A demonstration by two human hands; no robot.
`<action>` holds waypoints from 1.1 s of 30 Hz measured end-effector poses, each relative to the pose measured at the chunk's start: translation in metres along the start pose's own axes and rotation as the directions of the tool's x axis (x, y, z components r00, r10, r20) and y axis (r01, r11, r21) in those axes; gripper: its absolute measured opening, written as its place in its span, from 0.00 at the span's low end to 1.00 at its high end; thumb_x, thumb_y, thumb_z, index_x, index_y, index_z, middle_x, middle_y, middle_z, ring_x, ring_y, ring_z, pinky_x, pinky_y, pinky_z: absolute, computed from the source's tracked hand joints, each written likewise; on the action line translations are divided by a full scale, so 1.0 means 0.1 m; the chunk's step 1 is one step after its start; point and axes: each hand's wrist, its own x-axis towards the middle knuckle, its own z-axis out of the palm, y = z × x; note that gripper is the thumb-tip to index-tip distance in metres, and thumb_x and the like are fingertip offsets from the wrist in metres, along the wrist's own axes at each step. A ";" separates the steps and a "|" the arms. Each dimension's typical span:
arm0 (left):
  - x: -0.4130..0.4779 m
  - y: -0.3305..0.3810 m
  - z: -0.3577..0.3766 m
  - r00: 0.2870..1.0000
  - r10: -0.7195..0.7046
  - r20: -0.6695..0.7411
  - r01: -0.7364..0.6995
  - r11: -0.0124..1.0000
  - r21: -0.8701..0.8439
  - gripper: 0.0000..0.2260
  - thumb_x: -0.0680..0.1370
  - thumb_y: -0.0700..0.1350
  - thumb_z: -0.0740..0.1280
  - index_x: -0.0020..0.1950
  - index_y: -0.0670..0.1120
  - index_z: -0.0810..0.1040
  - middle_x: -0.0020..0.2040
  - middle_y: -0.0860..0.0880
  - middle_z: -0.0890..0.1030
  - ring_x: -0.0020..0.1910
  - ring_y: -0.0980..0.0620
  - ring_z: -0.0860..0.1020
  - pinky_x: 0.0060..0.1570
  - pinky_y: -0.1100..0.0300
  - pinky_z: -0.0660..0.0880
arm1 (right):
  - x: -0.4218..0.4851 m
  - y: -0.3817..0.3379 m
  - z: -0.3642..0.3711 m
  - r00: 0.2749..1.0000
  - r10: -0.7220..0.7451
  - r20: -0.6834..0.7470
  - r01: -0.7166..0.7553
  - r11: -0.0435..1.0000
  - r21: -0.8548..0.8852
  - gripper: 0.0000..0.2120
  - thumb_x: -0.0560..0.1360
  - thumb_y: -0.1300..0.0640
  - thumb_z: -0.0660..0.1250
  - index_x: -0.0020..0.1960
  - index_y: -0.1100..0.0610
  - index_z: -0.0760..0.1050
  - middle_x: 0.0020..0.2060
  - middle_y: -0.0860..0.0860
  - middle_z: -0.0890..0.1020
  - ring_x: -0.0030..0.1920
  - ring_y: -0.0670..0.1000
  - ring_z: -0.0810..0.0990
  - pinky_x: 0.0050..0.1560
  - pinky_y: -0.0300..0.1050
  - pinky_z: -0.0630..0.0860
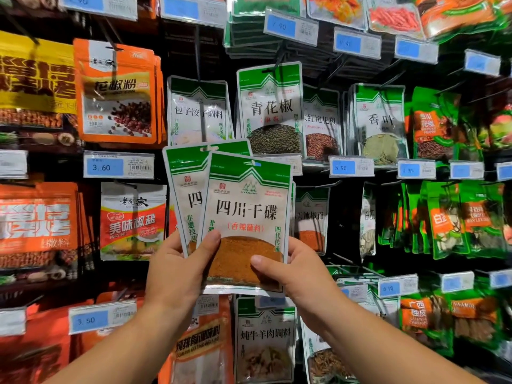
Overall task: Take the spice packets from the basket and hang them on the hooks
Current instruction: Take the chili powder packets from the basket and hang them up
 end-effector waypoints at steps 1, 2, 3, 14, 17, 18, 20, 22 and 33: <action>0.00 0.00 0.00 1.000 0.002 0.003 -0.002 1.000 0.004 0.15 0.73 0.46 0.73 0.59 0.47 0.83 0.51 0.47 0.88 0.50 0.45 0.87 0.50 0.48 0.84 | 0.00 0.01 -0.01 1.000 -0.003 -0.004 0.003 1.000 0.000 0.15 0.75 0.62 0.76 0.60 0.52 0.81 0.50 0.50 0.88 0.50 0.51 0.87 0.50 0.48 0.82; 0.00 -0.01 0.00 1.000 0.006 0.005 -0.006 1.000 0.009 0.15 0.73 0.46 0.73 0.59 0.47 0.83 0.51 0.47 0.88 0.50 0.45 0.87 0.49 0.49 0.84 | 0.00 0.02 -0.02 1.000 -0.011 -0.007 0.011 1.000 -0.004 0.14 0.75 0.62 0.75 0.59 0.52 0.81 0.49 0.49 0.88 0.48 0.49 0.87 0.48 0.46 0.82; -0.01 -0.01 0.00 1.000 0.009 0.002 -0.009 1.000 0.014 0.14 0.73 0.46 0.73 0.59 0.47 0.83 0.51 0.47 0.88 0.50 0.46 0.87 0.48 0.51 0.85 | 0.00 0.03 -0.03 1.000 -0.020 -0.013 0.020 1.000 -0.010 0.13 0.76 0.62 0.75 0.58 0.51 0.81 0.46 0.47 0.88 0.45 0.46 0.87 0.47 0.43 0.80; 0.08 0.03 -0.24 0.993 0.029 -0.118 -0.021 0.997 0.070 0.12 0.74 0.50 0.73 0.58 0.52 0.82 0.49 0.52 0.88 0.41 0.53 0.85 0.23 0.61 0.73 | -0.02 0.19 -0.59 0.974 -0.023 -0.223 0.010 0.998 -0.060 0.15 0.76 0.65 0.73 0.59 0.53 0.79 0.49 0.48 0.88 0.47 0.47 0.87 0.44 0.39 0.79; 0.10 0.05 -0.28 0.991 0.034 -0.128 -0.026 0.998 0.063 0.14 0.73 0.51 0.73 0.58 0.52 0.82 0.48 0.52 0.88 0.40 0.54 0.85 0.22 0.62 0.72 | -0.02 0.27 -0.70 0.972 -0.006 -0.236 -0.018 0.995 -0.099 0.17 0.75 0.64 0.74 0.61 0.51 0.79 0.51 0.47 0.88 0.49 0.46 0.86 0.50 0.44 0.78; 0.10 0.06 -0.29 0.991 0.031 -0.130 -0.024 0.998 0.060 0.15 0.72 0.52 0.73 0.58 0.52 0.82 0.49 0.51 0.88 0.40 0.54 0.85 0.22 0.62 0.72 | -0.02 0.29 -0.72 0.973 0.000 -0.231 -0.026 0.994 -0.110 0.17 0.75 0.63 0.74 0.62 0.51 0.79 0.52 0.46 0.87 0.49 0.46 0.86 0.50 0.45 0.77; 0.09 0.05 -0.30 0.992 0.026 -0.123 -0.021 0.999 0.042 0.14 0.72 0.51 0.73 0.57 0.52 0.82 0.48 0.51 0.88 0.40 0.54 0.86 0.22 0.62 0.72 | 0.00 0.30 -0.72 0.977 0.013 -0.213 -0.042 0.990 -0.134 0.17 0.75 0.63 0.74 0.62 0.50 0.80 0.52 0.45 0.87 0.51 0.47 0.86 0.51 0.45 0.77; 0.09 0.05 -0.30 0.993 0.028 -0.113 -0.026 0.999 0.019 0.14 0.73 0.50 0.73 0.57 0.51 0.82 0.48 0.51 0.88 0.41 0.53 0.86 0.23 0.62 0.75 | 0.04 0.31 -0.70 0.982 0.021 -0.185 -0.051 0.986 -0.158 0.17 0.75 0.63 0.74 0.61 0.49 0.80 0.52 0.45 0.87 0.54 0.49 0.86 0.54 0.46 0.78; 0.07 0.05 -0.33 0.995 0.041 -0.090 -0.039 0.999 0.028 0.11 0.75 0.46 0.72 0.57 0.48 0.82 0.50 0.48 0.88 0.42 0.53 0.86 0.33 0.64 0.80 | 0.30 0.22 -0.51 0.986 0.019 -0.168 -0.052 0.980 -0.192 0.16 0.75 0.61 0.74 0.60 0.50 0.80 0.51 0.47 0.87 0.53 0.51 0.85 0.60 0.52 0.80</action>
